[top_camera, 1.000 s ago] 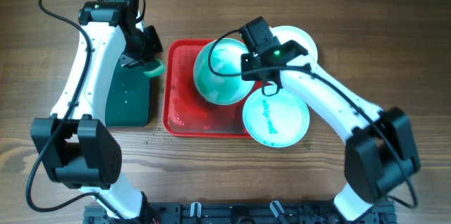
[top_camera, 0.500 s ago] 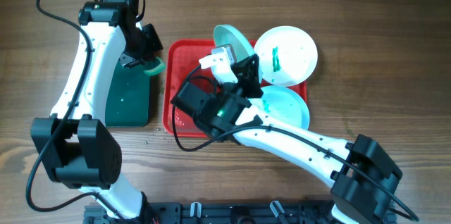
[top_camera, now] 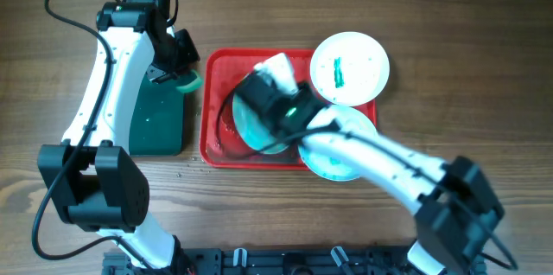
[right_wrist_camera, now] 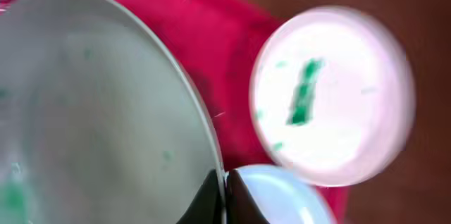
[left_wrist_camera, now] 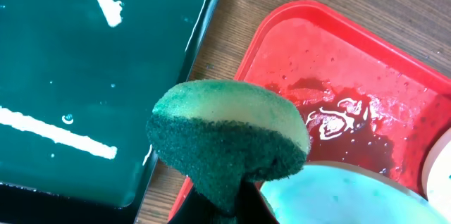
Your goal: Clean dirty plates on tray and stack at the side
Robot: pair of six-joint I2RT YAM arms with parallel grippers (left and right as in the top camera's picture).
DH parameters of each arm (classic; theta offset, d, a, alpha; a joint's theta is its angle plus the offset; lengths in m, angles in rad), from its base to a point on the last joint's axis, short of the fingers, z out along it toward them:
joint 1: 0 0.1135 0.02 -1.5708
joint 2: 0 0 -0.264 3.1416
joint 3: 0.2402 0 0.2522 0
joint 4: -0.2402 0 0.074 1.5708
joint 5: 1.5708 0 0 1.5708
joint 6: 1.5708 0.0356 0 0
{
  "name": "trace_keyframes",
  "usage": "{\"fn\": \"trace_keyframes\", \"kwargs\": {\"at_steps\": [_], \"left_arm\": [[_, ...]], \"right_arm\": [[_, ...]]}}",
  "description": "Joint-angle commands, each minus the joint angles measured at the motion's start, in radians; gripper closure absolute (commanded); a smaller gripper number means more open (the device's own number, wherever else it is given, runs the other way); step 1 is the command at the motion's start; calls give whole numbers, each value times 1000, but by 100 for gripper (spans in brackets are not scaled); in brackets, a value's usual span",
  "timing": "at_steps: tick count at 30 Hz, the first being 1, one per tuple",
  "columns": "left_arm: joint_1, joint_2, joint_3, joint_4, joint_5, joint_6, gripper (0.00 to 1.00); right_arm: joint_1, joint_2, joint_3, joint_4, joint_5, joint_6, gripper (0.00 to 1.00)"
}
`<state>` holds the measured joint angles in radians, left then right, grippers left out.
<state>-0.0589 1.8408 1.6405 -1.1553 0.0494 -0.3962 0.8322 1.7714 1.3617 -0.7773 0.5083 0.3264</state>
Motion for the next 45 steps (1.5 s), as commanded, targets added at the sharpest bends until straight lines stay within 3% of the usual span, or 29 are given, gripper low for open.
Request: {"fn": "trace_keyframes", "kwargs": {"at_steps": [1,5,10,12,15,18,22,23,25,26,30,32,36,38,42,44,45], "left_arm": [[2,-8,11,3,-13,-15,96],[-39,-8,11,19,-14,-32,96],[-89,-8,11,47,-14,-31,96],[-98,-8,11,66,-13,-32,96],[-101,-8,11,87,-14,-32,96],[-101,-8,11,98,-14,-31,96],[-101,-8,11,98,-14,-31,96],[-101,-8,11,98,-14,-31,96],[-101,-8,11,98,-14,-31,96],[-101,-8,11,98,-14,-31,96],[-108,-6,11,97,-13,-31,96],[-144,-6,0,98,-13,-4,96],[-210,-4,-48,113,-23,53,96],[-216,-2,-57,116,-25,53,96],[-216,-1,-57,132,-25,52,96],[-216,-1,-57,142,-25,52,96],[-216,-1,-57,145,-25,51,96]], "right_arm": [[-251,-147,0,18,-553,-77,96],[-666,-223,0,-17,-805,-87,96],[-1078,-217,-44,-131,-683,-35,96],[-1234,-217,-127,-79,-654,-37,96],[-1353,-217,-273,53,-665,-34,96],[-1363,-216,-456,264,-657,-34,96],[-1363,-215,-587,391,-657,-35,95],[-1363,-215,-592,390,-658,-37,76],[-1363,-216,-583,382,-712,-41,53],[-1363,-219,-560,361,-767,-68,46],[-1337,-291,-398,122,-1061,-148,49],[-1229,-307,-398,33,-1107,-220,49],[-949,-284,-406,-70,-845,-243,49],[-835,-264,-406,-77,-710,-183,49],[-727,-194,-406,-74,-626,-136,53],[-711,-146,-406,-71,-590,-134,58],[-711,-123,-406,-69,-586,-132,66]]}}
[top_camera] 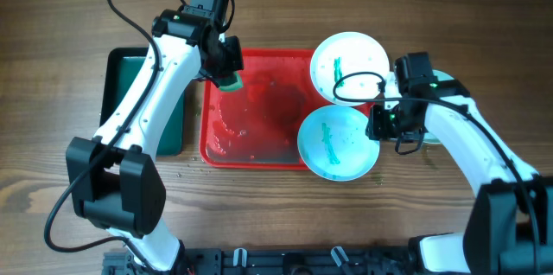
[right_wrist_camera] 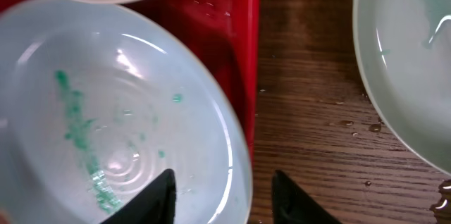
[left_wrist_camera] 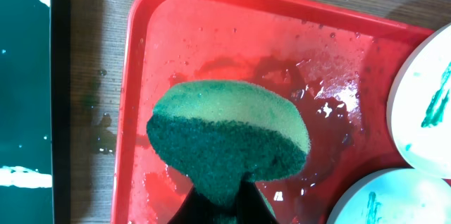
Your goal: Clean dirty plates on tray and stack at the side
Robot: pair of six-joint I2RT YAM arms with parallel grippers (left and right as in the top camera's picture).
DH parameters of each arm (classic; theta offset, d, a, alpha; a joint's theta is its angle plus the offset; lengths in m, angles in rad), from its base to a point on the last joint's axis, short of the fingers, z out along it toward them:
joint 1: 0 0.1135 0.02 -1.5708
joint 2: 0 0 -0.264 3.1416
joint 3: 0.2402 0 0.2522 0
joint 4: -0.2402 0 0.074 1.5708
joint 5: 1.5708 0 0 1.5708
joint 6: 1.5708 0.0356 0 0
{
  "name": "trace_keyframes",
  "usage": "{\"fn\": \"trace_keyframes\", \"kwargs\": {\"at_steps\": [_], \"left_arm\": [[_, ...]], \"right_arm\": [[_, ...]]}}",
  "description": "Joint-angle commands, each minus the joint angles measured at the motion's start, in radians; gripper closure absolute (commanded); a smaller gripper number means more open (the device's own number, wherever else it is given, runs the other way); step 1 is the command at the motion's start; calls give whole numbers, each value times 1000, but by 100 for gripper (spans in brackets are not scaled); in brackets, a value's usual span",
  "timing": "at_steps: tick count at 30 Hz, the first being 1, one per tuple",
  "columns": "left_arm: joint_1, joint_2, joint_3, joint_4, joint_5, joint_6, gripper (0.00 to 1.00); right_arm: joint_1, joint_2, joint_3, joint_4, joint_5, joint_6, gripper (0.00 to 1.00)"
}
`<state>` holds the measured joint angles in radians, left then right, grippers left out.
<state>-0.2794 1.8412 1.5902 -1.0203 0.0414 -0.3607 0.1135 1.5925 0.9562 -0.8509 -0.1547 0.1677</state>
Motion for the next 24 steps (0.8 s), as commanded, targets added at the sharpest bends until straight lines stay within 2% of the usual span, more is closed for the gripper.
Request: {"fn": "trace_keyframes", "kwargs": {"at_steps": [1,3,5,8,10,13,15,17,19,21,24], "left_arm": [[5,-2,-6,11,-17,16,96],[5,-2,-6,11,-17,16,96],[5,-2,-6,11,-18,16,96],[5,-2,-6,12,-18,16,96],[5,-2,-6,11,-17,16,96],[4,-2,-6,11,-17,15,96],[4,-2,-6,11,-17,13,96],[5,-2,-6,12,-17,13,96],[4,-1,-6,20,-17,12,96],[5,-1,-6,23,-17,12,96],[4,-1,-6,22,-17,12,96]], "right_arm": [[8,73,-1,6,77,27,71],[8,94,-1,12,77,35,80],[8,94,-1,16,77,44,95],[8,94,-1,16,48,40,96],[21,94,0,13,-93,-18,96],[104,89,36,-10,-135,20,96],[161,89,78,36,-135,141,96],[230,92,87,189,-116,370,96],[320,122,87,299,40,520,96],[405,184,87,405,110,582,96],[426,243,87,447,85,613,96]]}}
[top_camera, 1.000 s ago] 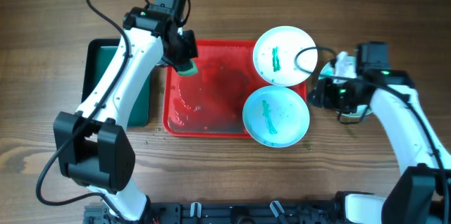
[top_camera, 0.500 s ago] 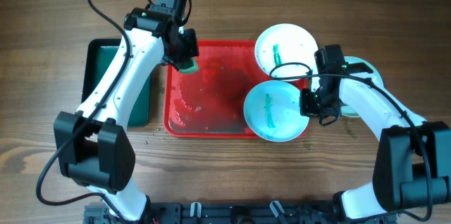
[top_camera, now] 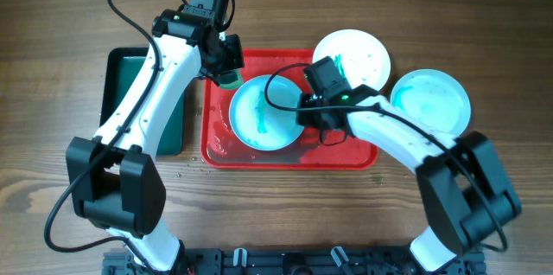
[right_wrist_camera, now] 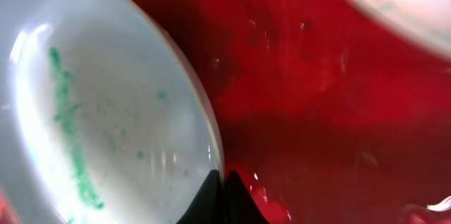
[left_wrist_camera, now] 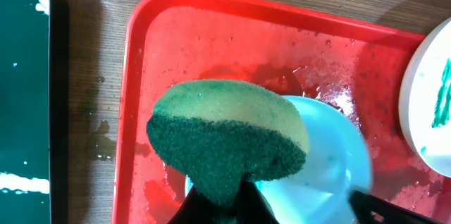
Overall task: Clean dirty plates on tray and stack at the side
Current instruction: 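Scrub the held plate with the sponge in the left gripper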
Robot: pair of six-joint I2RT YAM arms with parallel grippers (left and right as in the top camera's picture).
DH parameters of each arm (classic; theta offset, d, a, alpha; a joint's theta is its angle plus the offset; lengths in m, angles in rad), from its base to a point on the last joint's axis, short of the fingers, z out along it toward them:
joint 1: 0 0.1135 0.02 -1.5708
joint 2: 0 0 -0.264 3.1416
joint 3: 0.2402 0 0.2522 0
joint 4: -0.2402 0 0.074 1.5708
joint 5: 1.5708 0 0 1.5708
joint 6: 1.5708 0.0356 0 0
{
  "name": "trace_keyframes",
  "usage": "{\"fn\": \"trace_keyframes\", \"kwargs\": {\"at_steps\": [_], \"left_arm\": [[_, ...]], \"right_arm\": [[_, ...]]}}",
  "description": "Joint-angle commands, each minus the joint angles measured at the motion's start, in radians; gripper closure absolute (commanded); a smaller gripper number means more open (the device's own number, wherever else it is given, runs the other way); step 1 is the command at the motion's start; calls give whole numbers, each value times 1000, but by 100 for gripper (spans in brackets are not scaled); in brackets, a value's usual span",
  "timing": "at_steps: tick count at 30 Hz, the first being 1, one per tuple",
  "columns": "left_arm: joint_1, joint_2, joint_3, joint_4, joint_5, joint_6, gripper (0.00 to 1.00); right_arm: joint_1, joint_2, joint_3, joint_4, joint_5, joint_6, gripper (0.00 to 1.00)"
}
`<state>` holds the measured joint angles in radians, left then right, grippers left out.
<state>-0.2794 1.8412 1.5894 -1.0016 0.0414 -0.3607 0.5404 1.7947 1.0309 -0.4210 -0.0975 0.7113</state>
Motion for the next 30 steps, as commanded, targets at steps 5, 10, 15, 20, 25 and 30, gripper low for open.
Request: {"fn": "trace_keyframes", "kwargs": {"at_steps": [5,10,15,20,25,30], "left_arm": [[4,-1,-7,3,-17,12,96],[-10,32,-69,22,-16,13,96],[-69,114,-199,196,-16,21,96],[-105,216,-268,368,-17,99,96],[-105,246,-267,330,240,230,96],[-105,246,-267,158,526,437,96]], "right_arm": [[-24,57,19,40,-56,-57,72],[-69,117,29,64,-171,-62,96],[-67,117,29,74,-218,-115,96],[-67,117,29,79,-234,-138,96],[-67,117,29,84,-241,-146,96],[-67,117,29,89,-245,-148,96]]}}
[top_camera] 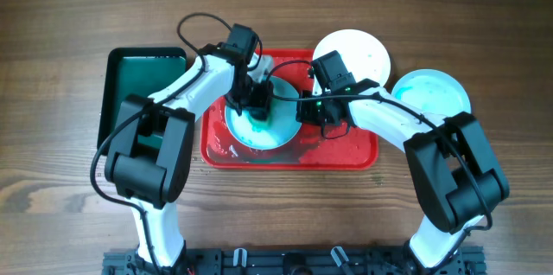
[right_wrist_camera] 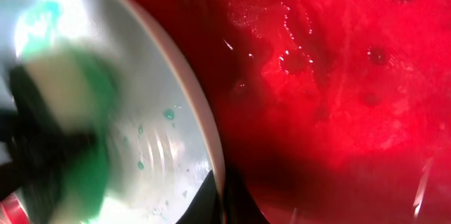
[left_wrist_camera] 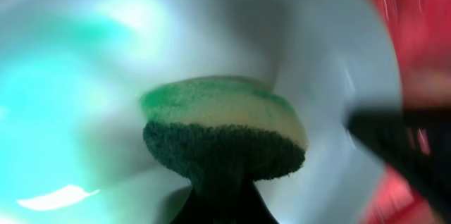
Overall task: Clean dirty plates on tray and stack at the side
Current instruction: 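Scrub the held plate with the sponge in the left gripper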
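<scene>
A pale blue plate (top_camera: 263, 119) smeared with green lies in the red tray (top_camera: 346, 150). My left gripper (top_camera: 255, 100) is shut on a green and yellow sponge (left_wrist_camera: 224, 136), which presses into that plate (left_wrist_camera: 84, 76). My right gripper (top_camera: 304, 111) is shut on the plate's right rim (right_wrist_camera: 201, 115); the sponge (right_wrist_camera: 67, 132) shows blurred inside the plate. A white plate (top_camera: 350, 66) with a green streak rests on the tray's far right corner. Another pale blue plate (top_camera: 430, 102) lies on the table right of the tray.
A dark green tray (top_camera: 143, 93) with liquid sits left of the red tray. The red tray's floor (right_wrist_camera: 338, 76) is wet. Both arms cross over the red tray, close together. Bare wooden table (top_camera: 276, 214) lies in front.
My left gripper has moved from the tray's far left corner down onto the pale blue plate, and the sponge now presses inside it. My right gripper still grips the plate's rim.
First my left gripper held the sponge by the dark green tray while my right held a pale blue plate over the red tray. Then that plate lay right of the tray, my right gripper open by another. That one reached the tray's middle; now the sponge is in it.
</scene>
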Robot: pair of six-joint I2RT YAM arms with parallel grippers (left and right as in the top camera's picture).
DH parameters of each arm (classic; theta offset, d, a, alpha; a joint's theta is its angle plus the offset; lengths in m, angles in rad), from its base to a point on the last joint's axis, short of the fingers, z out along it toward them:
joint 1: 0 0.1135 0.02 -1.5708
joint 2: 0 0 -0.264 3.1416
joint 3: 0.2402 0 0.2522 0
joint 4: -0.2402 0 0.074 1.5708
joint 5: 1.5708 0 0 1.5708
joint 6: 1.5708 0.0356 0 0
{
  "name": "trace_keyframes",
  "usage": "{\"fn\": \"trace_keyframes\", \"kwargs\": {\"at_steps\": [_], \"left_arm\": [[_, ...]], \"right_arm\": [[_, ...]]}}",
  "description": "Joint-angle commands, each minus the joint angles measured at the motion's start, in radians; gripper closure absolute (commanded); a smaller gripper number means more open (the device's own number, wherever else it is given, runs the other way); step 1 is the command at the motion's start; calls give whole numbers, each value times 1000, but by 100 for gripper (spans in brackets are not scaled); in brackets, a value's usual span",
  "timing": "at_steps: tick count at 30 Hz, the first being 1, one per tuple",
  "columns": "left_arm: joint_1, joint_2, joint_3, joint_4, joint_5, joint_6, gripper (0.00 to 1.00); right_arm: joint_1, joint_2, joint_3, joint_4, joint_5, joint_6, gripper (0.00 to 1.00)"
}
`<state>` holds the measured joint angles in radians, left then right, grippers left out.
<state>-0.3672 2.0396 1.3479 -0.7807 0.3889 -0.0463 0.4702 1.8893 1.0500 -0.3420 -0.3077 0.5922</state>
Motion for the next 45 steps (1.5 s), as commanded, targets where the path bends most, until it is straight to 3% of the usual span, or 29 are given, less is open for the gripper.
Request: {"fn": "trace_keyframes", "kwargs": {"at_steps": [1,3,5,7,9,13,15,18,21,26,29,32,36,39,40,45], "left_arm": [[-16,48,-26,-93,179,145,96],[-8,48,-26,-104,101,146,96],[-3,48,-26,-80,-174,3,96],[-3,48,-26,-86,-651,-262,96],[-3,48,-26,-97,-845,-377,96],[-4,48,-26,-46,-860,-415,96],[-6,48,-26,16,-798,-414,96],[-8,48,-26,134,-569,-376,96],[-8,48,-26,225,-162,-168,96],[-11,48,-26,209,203,-47,96],[-25,48,-26,116,295,43,96],[-27,48,-26,-87,225,174,96],[0,48,-26,-216,-185,166,96],[17,48,-26,-200,-481,-13,96],[18,48,-26,-184,-607,-122,96],[8,48,-26,-37,-703,-270,96]], "right_arm": [[3,22,10,10,-34,-28,96],[3,22,10,10,-35,-34,96],[3,22,10,8,-39,-36,96],[3,22,10,7,-39,-40,96],[3,22,10,10,-38,-39,96],[3,22,10,14,-38,-32,96],[3,22,10,16,-38,-34,96],[3,22,9,13,-39,-40,96],[3,22,10,13,-55,-60,96],[3,22,10,18,-61,-60,96],[3,22,10,17,-61,-68,96],[3,22,10,17,-68,-68,96],[3,22,10,18,-68,-65,96],[3,22,10,20,-68,-62,96],[3,22,10,23,-67,-60,96],[3,22,9,25,-68,-61,96]]}}
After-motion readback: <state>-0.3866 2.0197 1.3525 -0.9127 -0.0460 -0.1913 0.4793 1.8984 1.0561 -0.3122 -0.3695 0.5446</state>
